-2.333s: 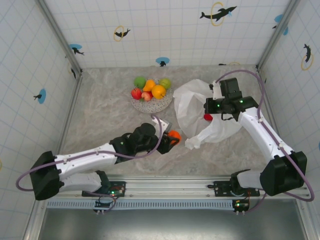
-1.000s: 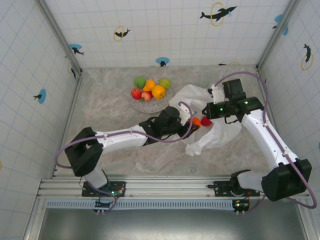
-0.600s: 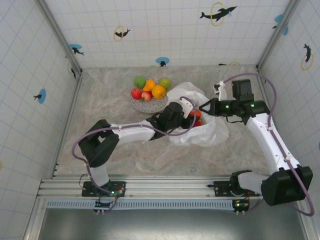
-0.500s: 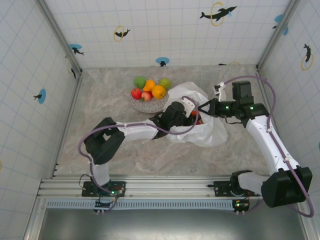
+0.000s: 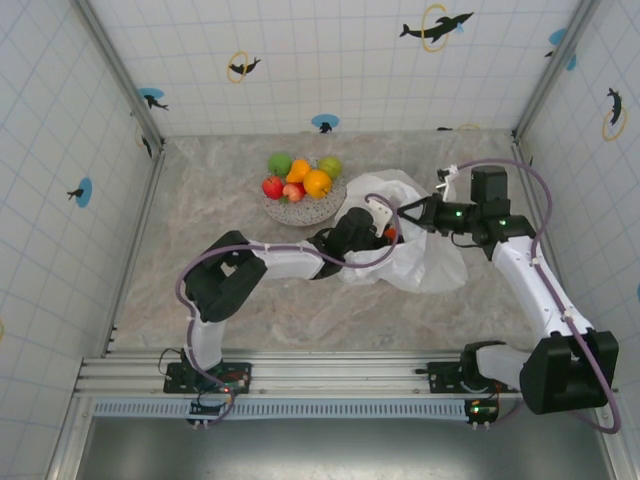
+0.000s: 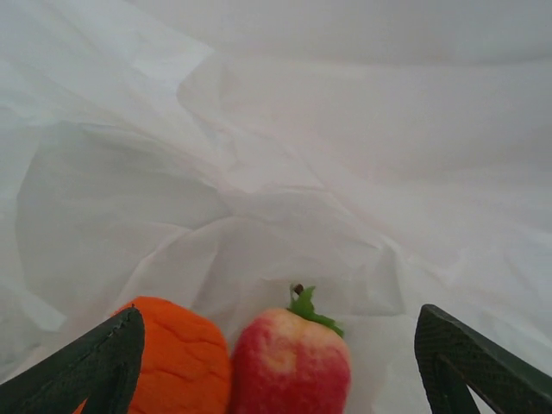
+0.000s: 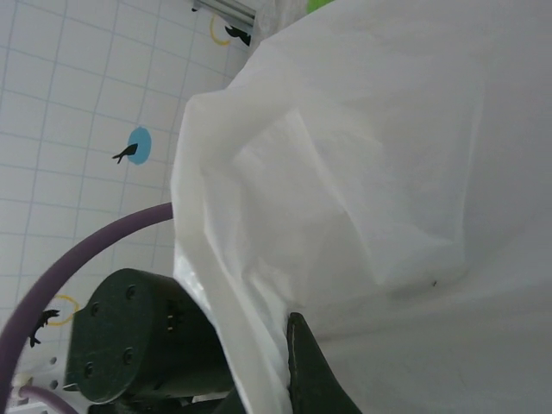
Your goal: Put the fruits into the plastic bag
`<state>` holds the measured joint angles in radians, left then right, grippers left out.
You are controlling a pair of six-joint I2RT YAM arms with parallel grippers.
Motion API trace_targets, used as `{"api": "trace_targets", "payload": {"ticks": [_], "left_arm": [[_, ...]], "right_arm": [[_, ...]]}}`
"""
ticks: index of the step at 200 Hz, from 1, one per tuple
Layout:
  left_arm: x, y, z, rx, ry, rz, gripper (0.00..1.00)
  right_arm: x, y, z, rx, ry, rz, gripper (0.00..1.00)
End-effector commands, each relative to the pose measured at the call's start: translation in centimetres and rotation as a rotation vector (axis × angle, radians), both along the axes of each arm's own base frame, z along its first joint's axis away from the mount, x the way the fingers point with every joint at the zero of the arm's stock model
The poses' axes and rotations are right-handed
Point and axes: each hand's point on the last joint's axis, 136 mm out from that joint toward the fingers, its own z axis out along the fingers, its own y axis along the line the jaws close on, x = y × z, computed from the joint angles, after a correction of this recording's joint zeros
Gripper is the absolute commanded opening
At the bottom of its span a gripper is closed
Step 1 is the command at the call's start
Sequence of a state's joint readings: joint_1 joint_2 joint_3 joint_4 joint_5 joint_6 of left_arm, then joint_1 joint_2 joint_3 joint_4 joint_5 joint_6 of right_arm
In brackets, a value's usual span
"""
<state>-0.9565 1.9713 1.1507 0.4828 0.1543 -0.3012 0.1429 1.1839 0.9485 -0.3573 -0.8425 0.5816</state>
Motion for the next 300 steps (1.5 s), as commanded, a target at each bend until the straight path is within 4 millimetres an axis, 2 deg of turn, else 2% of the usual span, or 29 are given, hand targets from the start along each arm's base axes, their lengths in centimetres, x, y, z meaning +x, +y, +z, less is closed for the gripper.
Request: {"api": "trace_targets", "payload": {"ticks": [1,42,71,74,76,81,119,137,166,201,237,265,281,283,292,295,300], "left_arm": [[0.0,0.9,3.7,-0.085,-0.015,0.002,0.84],[-1.0,3.3,6.8,-0.114,-0.030,-0.006,0.83],[-3.0,4.8,8.8,-0.129,-0.039,-0.059,0.82],[-3.2,4.9,9.2,-0.133,-0.042,-0.066,0.82],[-3.5,5.3,8.5,-0.119,-0.030,-0.070,0.82],[-4.0,5.6,8.5,-0.114,-0.026,-0.082,0.82],[-7.5,8.1,10.2,-0.122,-0.009,-0.155,0.82],[-7.8,9.5,10.6,-0.107,-0.014,-0.117,0.82],[-4.4,13.5,10.3,-0.026,-0.033,0.113,0.82],[1.1,19.7,9.0,0.030,0.026,0.388,0.83],[5.9,25.6,5.9,0.132,0.077,0.615,0.83],[9.0,28.7,3.9,0.161,0.132,0.722,0.83],[10.6,29.4,3.2,0.170,0.151,0.755,0.83],[11.2,30.5,3.1,0.171,0.155,0.783,0.83],[11.9,31.6,1.8,0.196,0.181,0.814,0.83],[12.8,31.6,2.6,0.184,0.167,0.823,0.83],[13.5,32.0,2.5,0.183,0.172,0.838,0.82]], "right_arm": [[-0.1,-0.5,0.3,-0.019,-0.044,0.007,0.00],[0.1,-3.3,-2.5,-0.308,-0.074,-0.026,0.00],[0.3,-4.7,-3.6,-0.440,-0.100,-0.024,0.00],[0.3,-4.7,-3.7,-0.448,-0.104,-0.023,0.00],[0.3,-4.8,-3.8,-0.454,-0.105,-0.024,0.00],[0.4,-4.8,-3.9,-0.461,-0.106,-0.023,0.00],[1.2,-4.4,-4.4,-0.436,-0.113,-0.032,0.00],[1.5,-4.0,-4.5,-0.432,-0.115,-0.029,0.00],[1.8,-3.7,-4.6,-0.431,-0.125,-0.023,0.00],[1.8,-3.1,-4.9,-0.420,-0.143,-0.019,0.00],[2.1,-2.5,-4.3,-0.404,-0.169,-0.012,0.00],[2.2,-2.2,-4.2,-0.388,-0.178,-0.002,0.00],[2.3,-1.9,-4.4,-0.380,-0.179,0.009,0.00],[2.3,-1.9,-4.4,-0.379,-0.180,0.010,0.00],[2.3,-1.7,-4.5,-0.376,-0.179,0.016,0.00],[2.3,-1.7,-4.5,-0.375,-0.180,0.016,0.00],[2.3,-1.6,-4.6,-0.373,-0.178,0.020,0.00]]}}
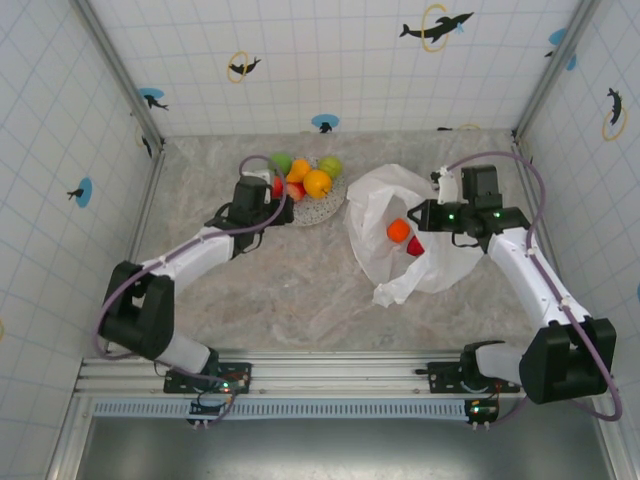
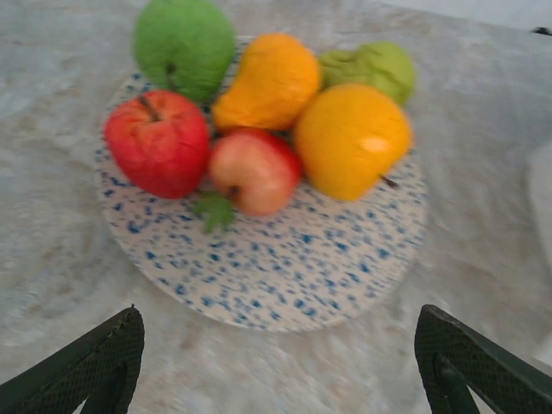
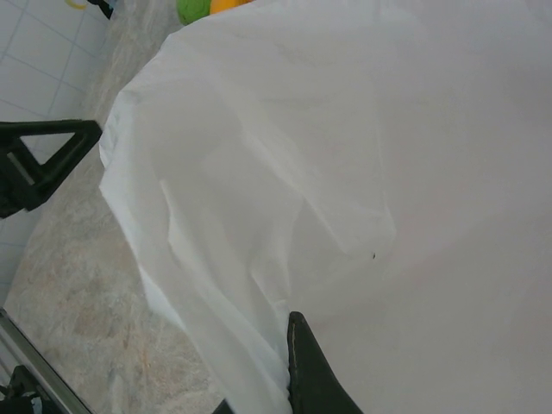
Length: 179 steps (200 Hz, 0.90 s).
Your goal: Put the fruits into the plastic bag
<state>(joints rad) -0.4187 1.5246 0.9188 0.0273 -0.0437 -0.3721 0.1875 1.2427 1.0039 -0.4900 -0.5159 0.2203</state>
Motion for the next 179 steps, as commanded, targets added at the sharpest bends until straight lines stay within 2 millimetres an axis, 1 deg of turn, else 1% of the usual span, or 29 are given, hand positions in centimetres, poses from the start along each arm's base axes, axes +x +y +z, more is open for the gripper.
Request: {"api": "trace_targets", "payload": {"ticks": [1,21,35,55,60,69,82,89,106,136,179], "left_arm": [[3.3,2.1,0.7,0.000,-0.002,0.099,0.82],[5.7,3.2,-0.3,-0.009,0.028,0.140,0.81],[7.3,3.5,-1.2,-0.023,0.057,0.152,0.80],[9.7,3.4,-1.9,-0.032,0.076,0.159,0.80],[10.1,3.5,-2.4,-0.024,0.090,0.162,0.79],[11.1,3.4,-2.7,-0.017,0.099,0.166,0.79],[12.1,3.5,-3.6,0.003,0.124,0.173,0.79],[12.7,3.4,-3.7,0.006,0.128,0.169,0.79],[13.5,3.0,-4.7,0.022,0.158,0.154,0.79],[14.2,2.8,-6.4,0.036,0.199,0.150,0.77],[14.6,2.7,-7.3,0.046,0.214,0.146,0.71]], "right_arm": [[0.1,0.9,-0.5,0.021,-0.001,0.031,0.00],[0.1,1.2,-0.6,0.028,0.002,0.043,0.00],[0.1,1.5,-0.8,0.027,0.006,0.050,0.00],[0.2,1.6,-1.0,0.021,0.010,0.055,0.00],[0.2,1.6,-1.0,0.020,0.011,0.055,0.00],[0.2,1.6,-1.1,0.016,0.013,0.057,0.00],[0.4,1.6,-1.1,0.013,0.014,0.056,0.00],[0.5,1.6,-1.0,0.013,0.014,0.058,0.00],[0.6,1.7,-1.2,0.011,0.019,0.059,0.00],[0.7,1.6,-1.4,0.001,0.025,0.059,0.00],[0.8,1.6,-1.7,-0.001,0.031,0.060,0.00]]}}
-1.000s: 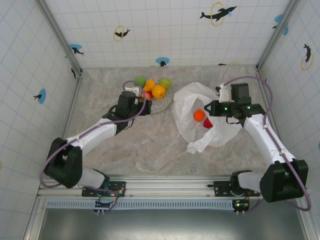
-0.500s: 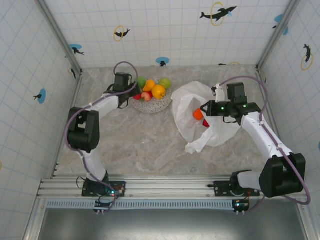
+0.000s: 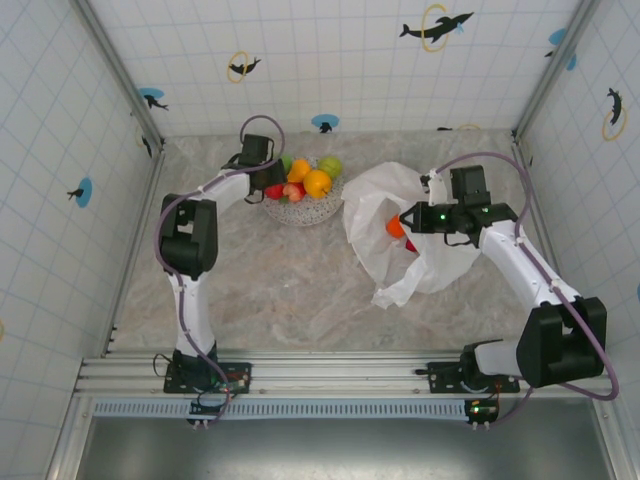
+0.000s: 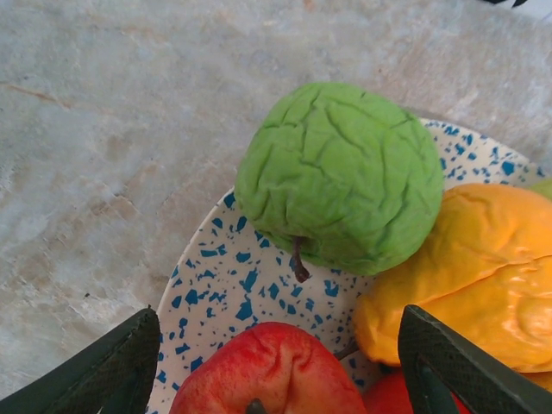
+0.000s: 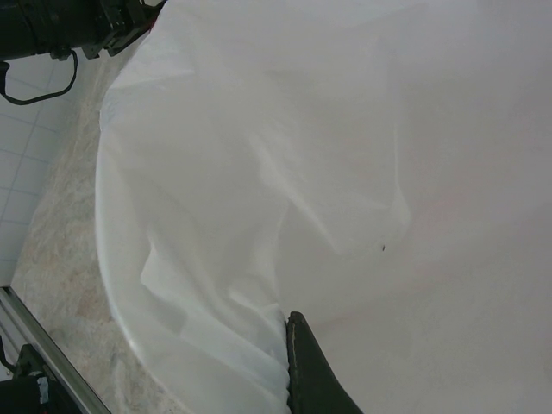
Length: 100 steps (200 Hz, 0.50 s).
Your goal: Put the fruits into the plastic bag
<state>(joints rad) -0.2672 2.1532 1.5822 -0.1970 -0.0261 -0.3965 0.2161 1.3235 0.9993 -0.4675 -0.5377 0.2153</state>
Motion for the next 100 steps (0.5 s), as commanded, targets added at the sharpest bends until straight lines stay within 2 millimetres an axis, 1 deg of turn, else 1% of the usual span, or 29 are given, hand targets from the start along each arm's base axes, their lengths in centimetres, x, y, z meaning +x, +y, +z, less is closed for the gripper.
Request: {"api": "trace_targets", "payload": {"ticks": [1,37,100], "left_arm": [[0.1,0.1,-0.4,0.008,0.027,-0.010,0.71],[-0.2,0.2,-1.2,0.020,0.051,-0.012,0.65],[-0.7,0.2,-1.4,0.018,0.070,-0.021,0.66]], "right_arm": [[0.5,0.3,0.6,-0.001,-0.030,0.014,0.00],[0.4,0.2,0.6,-0.005,-0.030,0.014,0.00],[0.4,0.2,0.4,-0.010,-0.029,0.012,0.00]]}}
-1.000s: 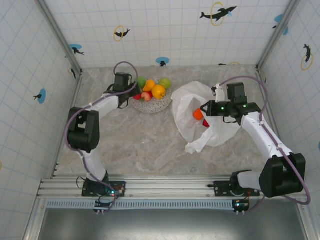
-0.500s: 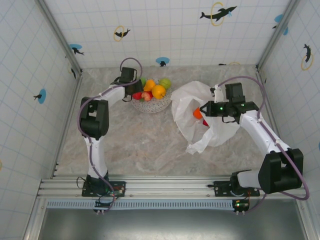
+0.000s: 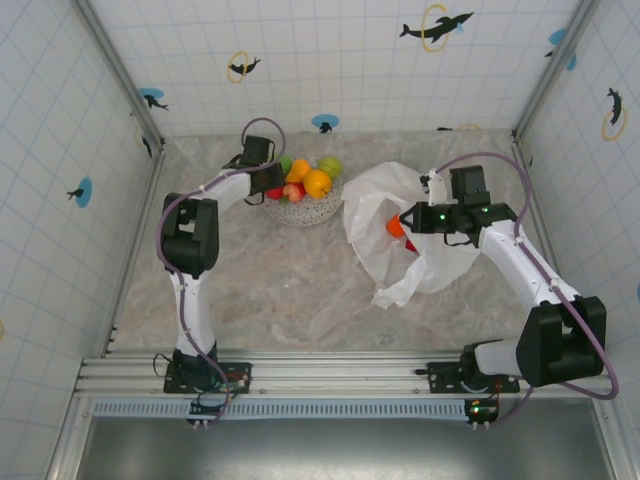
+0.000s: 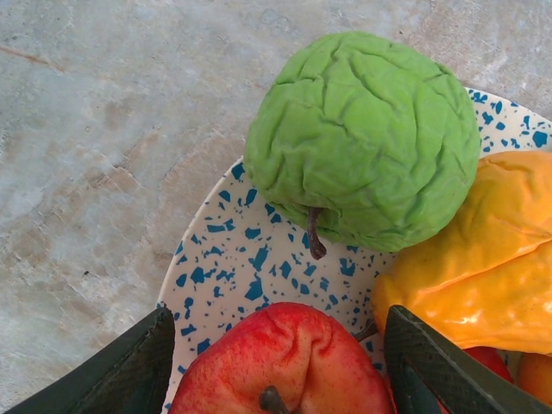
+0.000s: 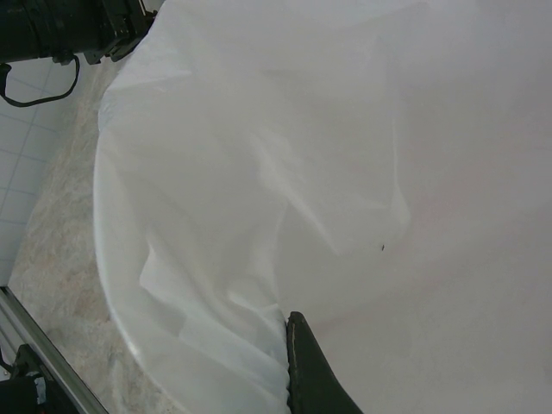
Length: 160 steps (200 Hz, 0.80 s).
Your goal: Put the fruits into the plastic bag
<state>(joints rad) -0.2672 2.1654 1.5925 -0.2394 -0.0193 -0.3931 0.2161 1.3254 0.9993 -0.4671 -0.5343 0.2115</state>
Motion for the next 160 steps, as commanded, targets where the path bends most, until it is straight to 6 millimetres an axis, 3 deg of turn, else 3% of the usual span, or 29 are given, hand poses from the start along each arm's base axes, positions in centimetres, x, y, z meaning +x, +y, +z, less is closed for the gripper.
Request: {"api": "trace_targets", "payload": {"ticks": [1,160], "left_arm": [[-0.1,0.2,-0.5,0.010,0.026,-0.013,0.66],[-0.9,0.3,-1.8,0.019,0.070,-0.021,0.68]], "right_arm": [[0.4,0.2,0.5,-0.006,-0.027,0.012,0.00],[0.2,0.1,0.4,-0.013,-0.026,0.011,0.00]]}}
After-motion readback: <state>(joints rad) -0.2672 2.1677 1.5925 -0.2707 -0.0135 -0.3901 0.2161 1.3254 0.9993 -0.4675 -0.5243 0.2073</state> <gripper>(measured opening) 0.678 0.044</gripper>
